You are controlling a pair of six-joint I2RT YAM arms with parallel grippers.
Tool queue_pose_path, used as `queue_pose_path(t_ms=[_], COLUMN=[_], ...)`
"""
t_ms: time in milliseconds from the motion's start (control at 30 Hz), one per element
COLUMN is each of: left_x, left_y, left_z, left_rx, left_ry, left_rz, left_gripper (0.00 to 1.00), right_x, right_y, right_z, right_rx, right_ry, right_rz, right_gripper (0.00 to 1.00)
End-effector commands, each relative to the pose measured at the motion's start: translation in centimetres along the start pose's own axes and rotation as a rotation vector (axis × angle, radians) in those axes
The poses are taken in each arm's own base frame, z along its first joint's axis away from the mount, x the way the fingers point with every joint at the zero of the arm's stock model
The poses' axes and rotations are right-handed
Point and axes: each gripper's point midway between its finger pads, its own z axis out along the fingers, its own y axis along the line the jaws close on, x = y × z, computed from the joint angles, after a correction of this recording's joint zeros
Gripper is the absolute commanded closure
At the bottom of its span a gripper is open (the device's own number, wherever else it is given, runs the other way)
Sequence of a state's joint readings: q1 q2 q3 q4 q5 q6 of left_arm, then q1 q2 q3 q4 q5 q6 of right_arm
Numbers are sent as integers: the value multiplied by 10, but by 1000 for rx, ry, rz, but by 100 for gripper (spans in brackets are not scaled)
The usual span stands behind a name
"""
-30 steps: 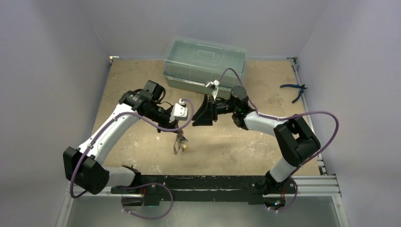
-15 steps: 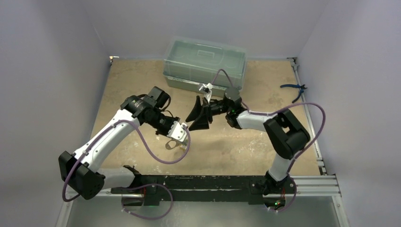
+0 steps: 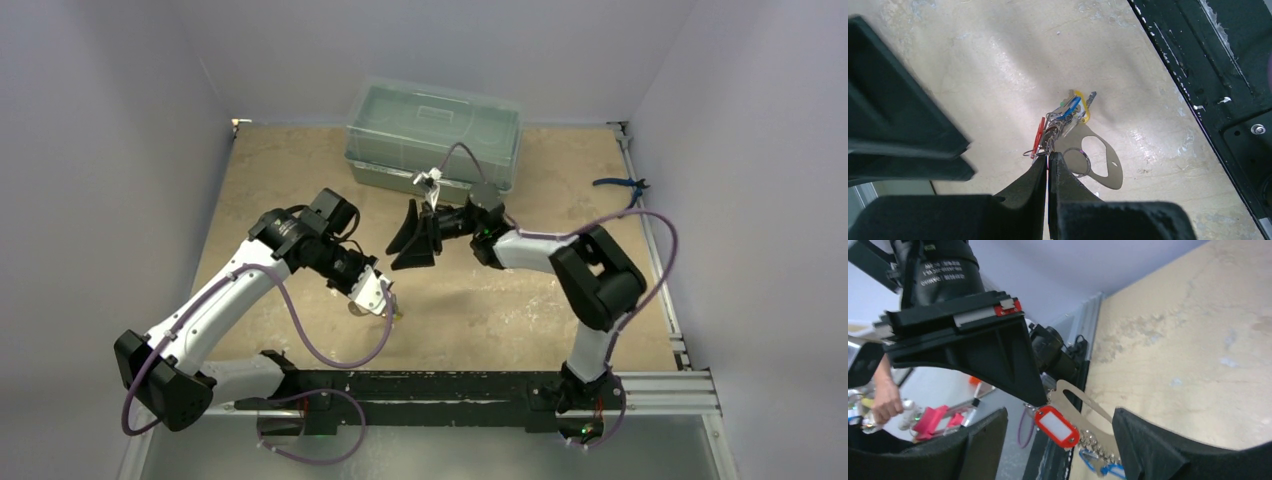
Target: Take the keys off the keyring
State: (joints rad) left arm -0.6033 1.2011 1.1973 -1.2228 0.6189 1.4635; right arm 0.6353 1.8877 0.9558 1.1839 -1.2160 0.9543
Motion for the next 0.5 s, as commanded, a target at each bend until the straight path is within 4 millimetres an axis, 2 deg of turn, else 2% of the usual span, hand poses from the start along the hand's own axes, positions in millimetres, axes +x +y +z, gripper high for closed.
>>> queue_pose_path(t_ms=[0,100,267,467], left_x=[-8,-10,-7,-8], left_y=[-2,-2,-7,-6], left_z=[-2,-2,-1,2], left_rx=[-7,-11,9,9], left_ry=[-31,-36,-27,-41], left_rz=[50,70,113,104], left_gripper=[100,100,100,100], right_x=[-23,-18,-5,11], right_y=[-10,15,9,21], right_z=[-13,-17,-20,-1], right_rx=[231,124,109,48], right_ry=[57,71,188,274], right_rz=[-306,-421,-595,-667], right_gripper=[18,17,18,23])
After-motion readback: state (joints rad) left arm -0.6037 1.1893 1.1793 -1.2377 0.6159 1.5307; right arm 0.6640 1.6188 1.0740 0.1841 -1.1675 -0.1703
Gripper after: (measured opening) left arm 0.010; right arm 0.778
